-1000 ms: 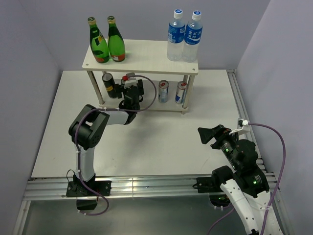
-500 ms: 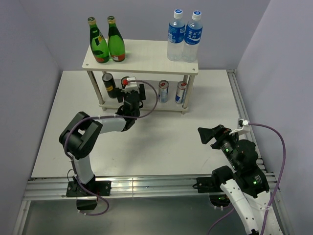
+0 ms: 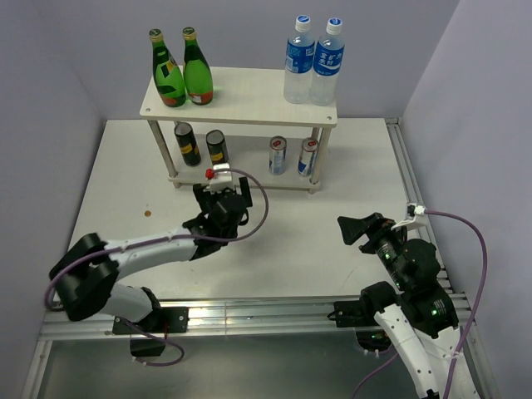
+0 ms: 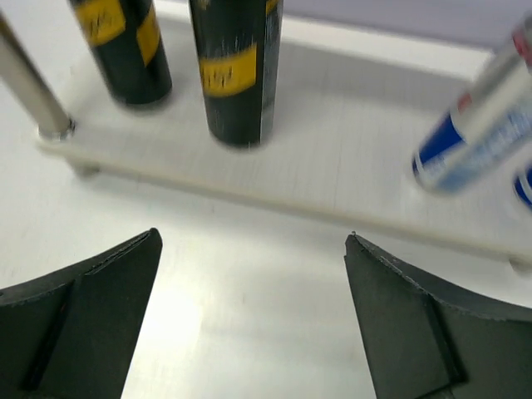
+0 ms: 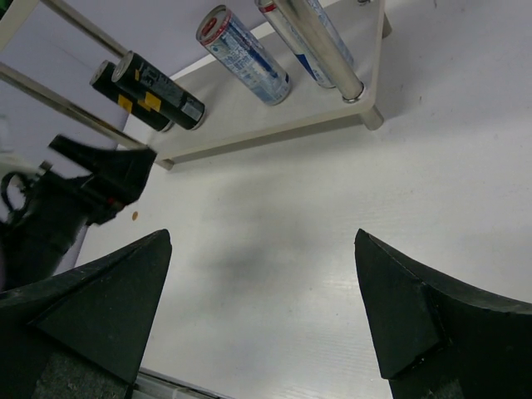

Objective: Place and organize the beverage onto the shelf

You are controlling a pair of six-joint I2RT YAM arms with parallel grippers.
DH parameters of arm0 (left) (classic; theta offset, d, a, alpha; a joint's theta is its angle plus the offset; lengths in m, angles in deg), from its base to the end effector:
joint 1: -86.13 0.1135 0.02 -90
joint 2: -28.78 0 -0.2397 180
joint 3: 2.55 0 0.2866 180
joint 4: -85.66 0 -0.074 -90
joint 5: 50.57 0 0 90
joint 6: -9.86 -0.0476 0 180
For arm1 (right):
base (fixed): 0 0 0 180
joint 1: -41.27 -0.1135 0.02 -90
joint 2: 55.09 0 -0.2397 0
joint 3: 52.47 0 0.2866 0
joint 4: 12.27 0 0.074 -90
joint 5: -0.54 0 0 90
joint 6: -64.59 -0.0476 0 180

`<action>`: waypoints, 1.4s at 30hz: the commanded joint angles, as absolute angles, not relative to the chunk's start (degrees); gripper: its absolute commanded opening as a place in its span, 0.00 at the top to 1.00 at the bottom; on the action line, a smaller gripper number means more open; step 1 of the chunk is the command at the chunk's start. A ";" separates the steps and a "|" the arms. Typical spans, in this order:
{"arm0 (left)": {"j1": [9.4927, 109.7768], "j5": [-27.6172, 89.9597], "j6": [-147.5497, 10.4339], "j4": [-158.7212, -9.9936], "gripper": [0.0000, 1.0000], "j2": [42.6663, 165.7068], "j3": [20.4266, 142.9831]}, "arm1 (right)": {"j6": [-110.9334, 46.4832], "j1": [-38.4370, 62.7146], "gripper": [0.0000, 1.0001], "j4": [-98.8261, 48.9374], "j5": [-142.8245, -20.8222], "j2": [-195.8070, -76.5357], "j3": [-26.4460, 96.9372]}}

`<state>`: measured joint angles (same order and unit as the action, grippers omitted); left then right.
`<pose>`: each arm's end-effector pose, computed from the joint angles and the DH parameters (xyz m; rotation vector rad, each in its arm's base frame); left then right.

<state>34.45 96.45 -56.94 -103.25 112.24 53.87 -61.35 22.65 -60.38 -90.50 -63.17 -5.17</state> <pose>0.2440 -0.2443 0.1903 -0.2197 1.7271 -0.0152 0.1186 0.0390 0.3096 0.2809 1.7528 0.6819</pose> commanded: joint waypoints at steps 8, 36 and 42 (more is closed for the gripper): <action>17.24 101.83 -21.45 -27.52 0.01 90.40 68.48 | -60.57 22.37 0.02 -55.56 -85.69 -69.23 1.87; 15.73 118.53 -23.35 -7.45 0.01 74.57 92.68 | -51.52 10.88 0.00 -66.45 -103.25 -101.05 40.29; 15.82 112.04 -45.84 -33.10 0.01 68.78 83.20 | -50.72 -3.02 0.00 -63.91 -116.09 -104.84 39.60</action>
<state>15.57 114.67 -32.85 -18.90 71.19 86.35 -52.31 0.51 -67.61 -108.73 -104.24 38.98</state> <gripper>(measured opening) 0.994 0.998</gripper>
